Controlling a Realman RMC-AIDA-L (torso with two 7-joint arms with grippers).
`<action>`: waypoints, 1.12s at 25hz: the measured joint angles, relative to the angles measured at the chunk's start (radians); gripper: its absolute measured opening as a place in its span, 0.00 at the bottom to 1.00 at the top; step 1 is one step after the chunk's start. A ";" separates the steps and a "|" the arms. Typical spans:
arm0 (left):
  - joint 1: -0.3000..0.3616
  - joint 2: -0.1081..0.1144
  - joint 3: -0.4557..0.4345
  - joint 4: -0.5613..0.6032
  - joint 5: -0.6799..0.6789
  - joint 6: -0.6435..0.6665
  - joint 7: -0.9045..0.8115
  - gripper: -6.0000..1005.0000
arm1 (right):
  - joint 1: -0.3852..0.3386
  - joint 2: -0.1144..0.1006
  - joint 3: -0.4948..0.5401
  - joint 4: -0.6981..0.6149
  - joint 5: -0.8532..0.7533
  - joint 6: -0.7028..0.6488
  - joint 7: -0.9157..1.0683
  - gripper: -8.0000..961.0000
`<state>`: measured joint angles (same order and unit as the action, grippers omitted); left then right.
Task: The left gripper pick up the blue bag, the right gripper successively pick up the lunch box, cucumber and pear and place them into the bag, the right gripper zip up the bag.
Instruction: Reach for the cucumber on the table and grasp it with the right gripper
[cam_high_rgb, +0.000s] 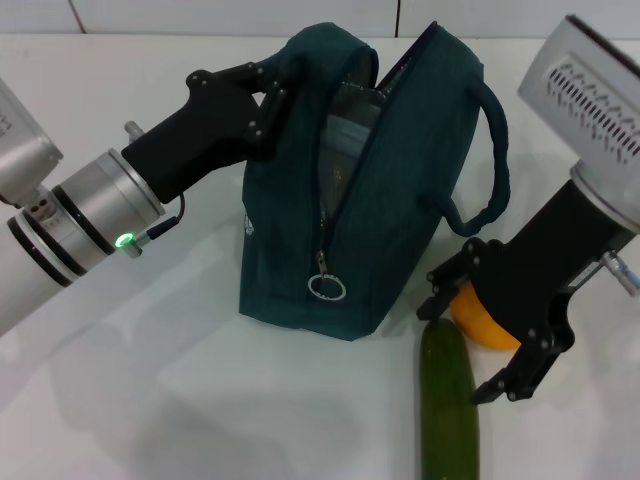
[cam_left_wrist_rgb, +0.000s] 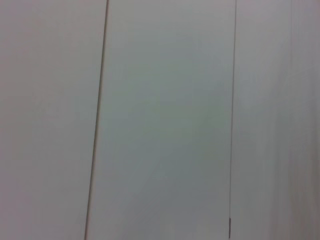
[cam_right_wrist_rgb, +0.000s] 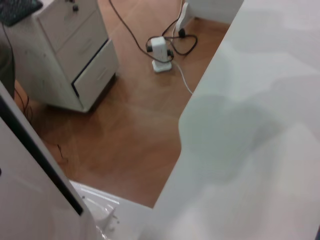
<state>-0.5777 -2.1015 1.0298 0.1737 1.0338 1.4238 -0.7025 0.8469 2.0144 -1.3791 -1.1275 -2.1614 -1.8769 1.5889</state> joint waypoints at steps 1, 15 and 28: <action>0.000 0.000 -0.001 0.000 0.000 0.000 0.000 0.05 | 0.000 0.000 -0.007 0.000 -0.002 0.006 -0.009 0.92; 0.001 0.000 -0.004 0.001 -0.006 -0.002 0.005 0.05 | 0.027 0.003 -0.182 -0.013 -0.030 0.055 -0.075 0.92; 0.005 0.000 -0.006 -0.007 -0.042 -0.004 0.022 0.06 | 0.040 0.006 -0.315 -0.040 -0.047 0.068 -0.129 0.92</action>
<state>-0.5731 -2.1010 1.0243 0.1666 0.9917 1.4203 -0.6806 0.8867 2.0202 -1.6939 -1.1676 -2.2080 -1.8091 1.4596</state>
